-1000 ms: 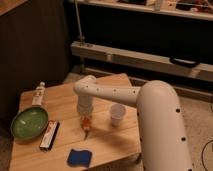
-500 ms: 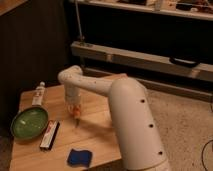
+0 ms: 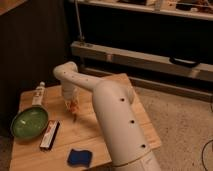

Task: Drag the pepper across the table

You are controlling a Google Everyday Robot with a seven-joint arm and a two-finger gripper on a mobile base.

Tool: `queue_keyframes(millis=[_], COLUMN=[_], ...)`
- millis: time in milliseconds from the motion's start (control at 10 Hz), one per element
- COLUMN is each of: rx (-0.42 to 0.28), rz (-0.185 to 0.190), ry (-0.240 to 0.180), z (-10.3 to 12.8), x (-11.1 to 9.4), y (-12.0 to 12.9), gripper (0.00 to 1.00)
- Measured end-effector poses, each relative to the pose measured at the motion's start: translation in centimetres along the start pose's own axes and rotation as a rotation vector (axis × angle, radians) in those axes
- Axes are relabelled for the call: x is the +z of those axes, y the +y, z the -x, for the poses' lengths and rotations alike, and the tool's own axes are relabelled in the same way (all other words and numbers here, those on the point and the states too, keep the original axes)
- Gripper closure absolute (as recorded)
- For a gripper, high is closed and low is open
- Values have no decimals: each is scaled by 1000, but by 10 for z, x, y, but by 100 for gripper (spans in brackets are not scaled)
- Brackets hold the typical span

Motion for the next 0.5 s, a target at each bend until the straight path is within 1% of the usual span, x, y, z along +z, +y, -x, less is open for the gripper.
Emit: queue_keyframes(millis=[100,300,500], rx=[10,39,65], rz=[-27,-102,-202], ry=[4,25,25], z=[0,7,13], x=[0,-2,-4], y=[3,14,20], gripper=[90,90,90])
